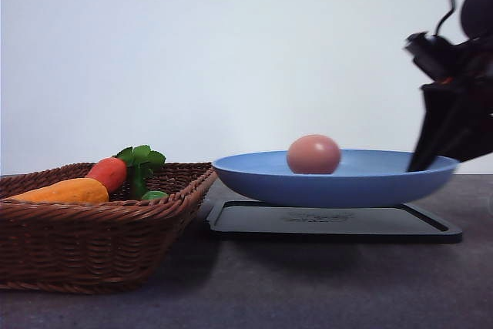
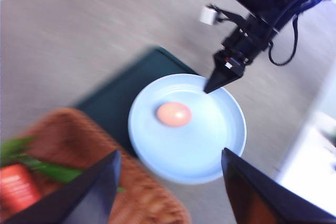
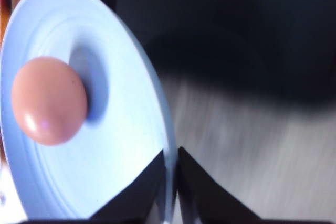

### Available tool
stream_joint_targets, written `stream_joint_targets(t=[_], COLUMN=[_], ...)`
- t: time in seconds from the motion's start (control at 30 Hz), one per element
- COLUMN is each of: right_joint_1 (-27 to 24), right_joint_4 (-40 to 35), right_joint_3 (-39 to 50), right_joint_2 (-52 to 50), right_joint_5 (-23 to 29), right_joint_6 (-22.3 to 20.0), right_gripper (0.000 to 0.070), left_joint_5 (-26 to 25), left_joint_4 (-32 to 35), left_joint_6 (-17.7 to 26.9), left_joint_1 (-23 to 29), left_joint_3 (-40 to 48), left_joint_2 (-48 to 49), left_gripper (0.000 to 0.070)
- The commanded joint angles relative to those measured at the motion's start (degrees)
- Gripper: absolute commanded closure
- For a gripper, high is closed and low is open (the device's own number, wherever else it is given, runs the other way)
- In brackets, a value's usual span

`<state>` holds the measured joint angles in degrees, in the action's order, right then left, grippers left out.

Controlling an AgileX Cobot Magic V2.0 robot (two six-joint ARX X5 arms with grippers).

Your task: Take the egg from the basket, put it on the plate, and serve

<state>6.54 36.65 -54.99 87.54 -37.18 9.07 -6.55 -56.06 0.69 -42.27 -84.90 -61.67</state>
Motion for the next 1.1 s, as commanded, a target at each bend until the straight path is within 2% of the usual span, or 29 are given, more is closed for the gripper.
stream_joint_targets(t=[0.0,0.13,0.3,0.63,0.7,0.8,0.93,1.07], right_joint_1=[-0.3,-0.5,-0.7,-0.9,-1.0,-1.0,-1.7,-3.3], right_joint_4=[-1.4,-4.8,-7.9,-10.0,-10.0,-10.1,-9.2,-3.1], right_joint_3=[-3.1,-8.5,-13.9,-16.0,-16.0,-16.0,-16.7,-20.1], right_joint_2=[3.5,9.9,17.2,23.7,23.7,23.7,23.7,23.1], right_joint_5=[0.0,0.1,0.2,0.7,1.0,1.3,0.9,-1.6], right_joint_6=[-0.7,1.0,2.5,2.7,2.7,2.7,2.7,2.2], right_gripper=[0.07,0.07,0.07,0.0697,0.0628,0.0484,0.0471,0.0471], left_joint_5=[1.4,3.9,4.3,4.3,4.3,4.3,4.3,4.3], left_joint_4=[-0.3,-1.6,-1.6,-2.7,-2.7,-2.7,-2.6,-2.4], left_joint_6=[-0.1,-0.2,-0.3,-0.3,-0.3,-0.3,-0.3,-0.2], left_joint_1=[0.3,1.5,1.8,1.8,1.8,1.8,1.8,1.8], left_joint_3=[-1.0,-1.0,-1.0,-1.0,-1.0,-1.0,-1.0,-1.0], left_joint_2=[1.0,4.8,7.3,7.2,7.1,7.0,6.7,6.0], left_gripper=[0.0308,0.0308,0.0308,0.0308,0.0308,0.0308,0.0309,0.031])
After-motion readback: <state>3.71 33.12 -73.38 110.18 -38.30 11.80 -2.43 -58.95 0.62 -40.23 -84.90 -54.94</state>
